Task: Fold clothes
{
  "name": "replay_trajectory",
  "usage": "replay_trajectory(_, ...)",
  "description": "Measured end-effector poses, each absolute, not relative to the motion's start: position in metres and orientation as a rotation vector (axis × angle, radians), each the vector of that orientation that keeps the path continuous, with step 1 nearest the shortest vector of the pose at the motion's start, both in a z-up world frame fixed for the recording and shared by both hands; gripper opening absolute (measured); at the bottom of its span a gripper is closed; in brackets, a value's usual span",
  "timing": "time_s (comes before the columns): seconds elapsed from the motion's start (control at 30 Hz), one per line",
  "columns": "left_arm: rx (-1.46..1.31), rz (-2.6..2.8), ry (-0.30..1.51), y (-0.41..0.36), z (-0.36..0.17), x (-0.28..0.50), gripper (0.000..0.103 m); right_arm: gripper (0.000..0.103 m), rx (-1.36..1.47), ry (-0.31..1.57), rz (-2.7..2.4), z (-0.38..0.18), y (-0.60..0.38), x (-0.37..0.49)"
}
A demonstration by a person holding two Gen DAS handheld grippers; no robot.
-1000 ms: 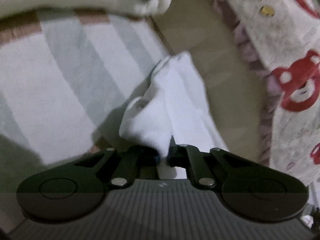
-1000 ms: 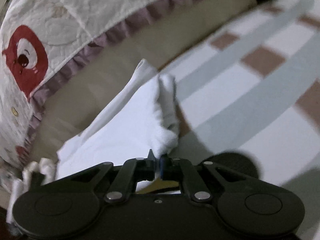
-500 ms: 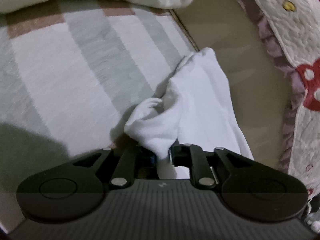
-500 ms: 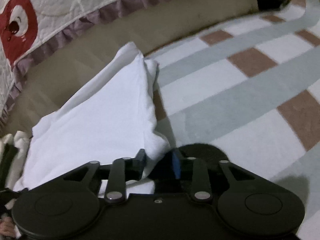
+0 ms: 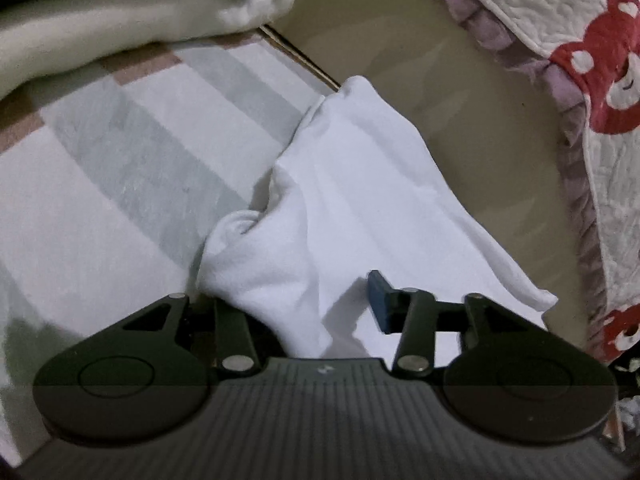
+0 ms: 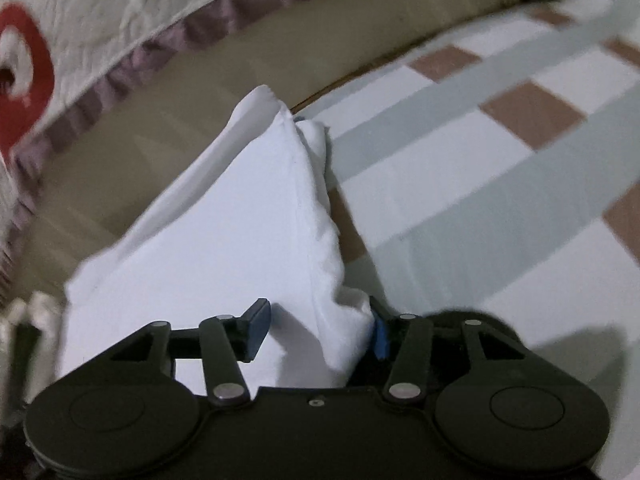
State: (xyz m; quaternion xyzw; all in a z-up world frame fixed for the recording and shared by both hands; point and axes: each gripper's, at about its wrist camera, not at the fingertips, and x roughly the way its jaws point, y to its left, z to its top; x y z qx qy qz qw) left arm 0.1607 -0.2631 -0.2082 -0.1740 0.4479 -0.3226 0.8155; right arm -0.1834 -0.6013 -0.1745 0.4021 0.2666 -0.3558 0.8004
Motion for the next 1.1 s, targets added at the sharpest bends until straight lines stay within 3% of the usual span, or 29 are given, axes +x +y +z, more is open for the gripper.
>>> replay_trajectory(0.03, -0.325, -0.696, 0.949, -0.267, -0.207, 0.157, 0.007, 0.010, 0.862, 0.585, -0.742, -0.176, -0.601, -0.181)
replay_trajectory(0.13, -0.239, -0.697, 0.891, -0.270, -0.190, 0.146, 0.006, 0.011, 1.114, 0.395, -0.663, -0.174, -0.598, -0.210)
replay_trajectory(0.2, -0.284, -0.716, 0.890, -0.261, -0.172, 0.149, 0.005, 0.010, 1.137, 0.331, -0.653, -0.161, -0.599, -0.223)
replay_trajectory(0.33, -0.391, -0.743, 0.900, -0.234, -0.142, 0.151, 0.005, 0.009, 0.978, 0.368, -0.667, -0.127, -0.602, -0.228)
replay_trajectory(0.47, -0.239, -0.737, 0.861, -0.202, -0.122, 0.109, 0.005, 0.008, 0.943, 0.435, -0.666, -0.114, -0.582, -0.255)
replay_trajectory(0.67, -0.177, -0.621, 1.152, -0.166, -0.171, 0.078, 0.006, 0.007, 0.878, 0.682, -0.687, -0.147, -0.535, -0.294)
replay_trajectory(0.83, -0.164, -0.617, 1.063, -0.156, -0.151, 0.068, 0.008, 0.007, 0.695, 0.731, -0.686, -0.145, -0.523, -0.285)
replay_trajectory(1.1, -0.108, -0.479, 1.154, -0.133, -0.166, 0.064, 0.025, 0.007, 0.552, 0.861, -0.735, -0.163, -0.516, -0.286)
